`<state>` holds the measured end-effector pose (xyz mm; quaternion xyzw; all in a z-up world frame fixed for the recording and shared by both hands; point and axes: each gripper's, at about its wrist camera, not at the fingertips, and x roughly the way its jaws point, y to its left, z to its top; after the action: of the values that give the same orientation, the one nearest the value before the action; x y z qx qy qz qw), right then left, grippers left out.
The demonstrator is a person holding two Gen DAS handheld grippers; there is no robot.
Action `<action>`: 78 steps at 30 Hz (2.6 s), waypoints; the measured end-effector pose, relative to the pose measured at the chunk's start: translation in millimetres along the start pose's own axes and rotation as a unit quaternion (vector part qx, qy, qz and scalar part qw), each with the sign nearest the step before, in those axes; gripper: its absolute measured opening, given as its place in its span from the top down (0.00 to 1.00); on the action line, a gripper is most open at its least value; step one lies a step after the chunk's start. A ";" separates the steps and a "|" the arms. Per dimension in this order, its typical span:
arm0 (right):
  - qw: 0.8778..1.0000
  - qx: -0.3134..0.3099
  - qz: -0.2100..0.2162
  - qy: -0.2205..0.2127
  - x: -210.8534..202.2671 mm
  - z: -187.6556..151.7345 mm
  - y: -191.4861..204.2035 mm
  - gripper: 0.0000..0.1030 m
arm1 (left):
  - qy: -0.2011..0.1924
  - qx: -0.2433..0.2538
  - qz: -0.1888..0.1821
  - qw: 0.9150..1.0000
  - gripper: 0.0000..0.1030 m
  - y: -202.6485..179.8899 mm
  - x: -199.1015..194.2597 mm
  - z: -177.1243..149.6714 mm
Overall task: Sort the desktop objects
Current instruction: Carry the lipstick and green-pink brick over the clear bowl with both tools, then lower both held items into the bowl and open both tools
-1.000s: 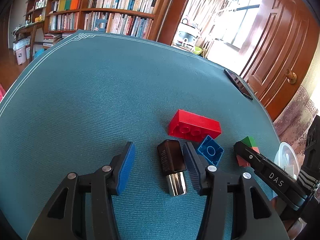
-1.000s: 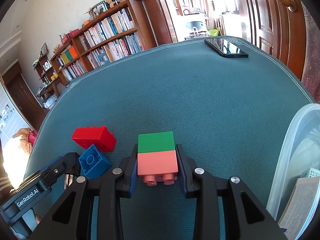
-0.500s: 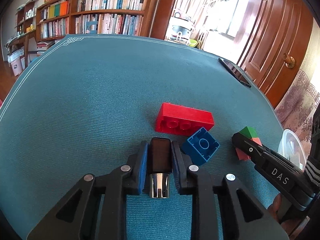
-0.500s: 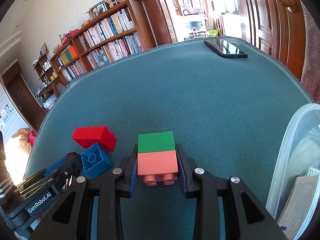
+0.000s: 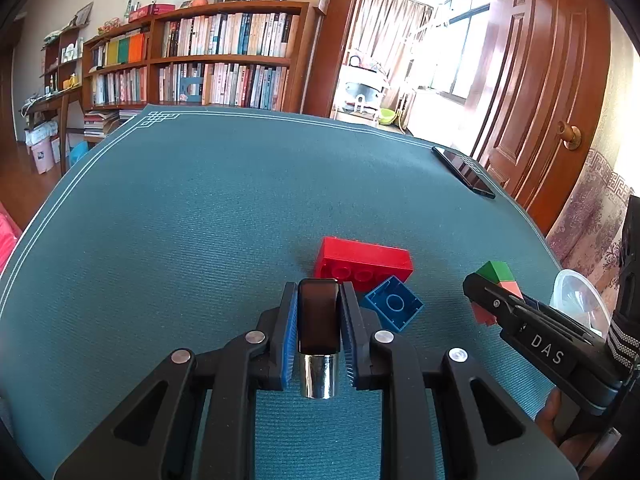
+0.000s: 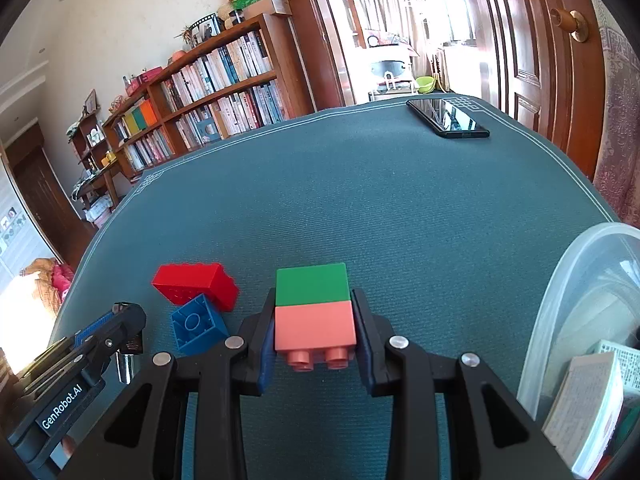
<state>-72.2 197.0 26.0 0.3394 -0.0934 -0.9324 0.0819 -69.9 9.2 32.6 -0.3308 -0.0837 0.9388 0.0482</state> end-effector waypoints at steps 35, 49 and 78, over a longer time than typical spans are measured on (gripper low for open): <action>0.990 0.066 -0.062 -0.108 -130.8 -15.1 -75.0 0.64 | -0.006 0.081 -0.106 0.991 0.79 -102.1 -38.6 -3.5; 0.979 0.117 -0.117 -0.121 -151.3 -14.9 -128.4 0.64 | 0.020 0.127 -0.166 0.978 0.79 -171.9 -37.9 -11.2; 0.972 0.162 -0.122 -0.122 -167.1 -29.5 -177.0 0.50 | 0.021 0.146 -0.211 0.966 0.22 -244.9 -23.6 -7.2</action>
<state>57.4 401.1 66.4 0.2411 -0.2098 -0.9422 -0.1007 -38.4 246.9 87.8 -0.3148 -0.0122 0.9021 0.2947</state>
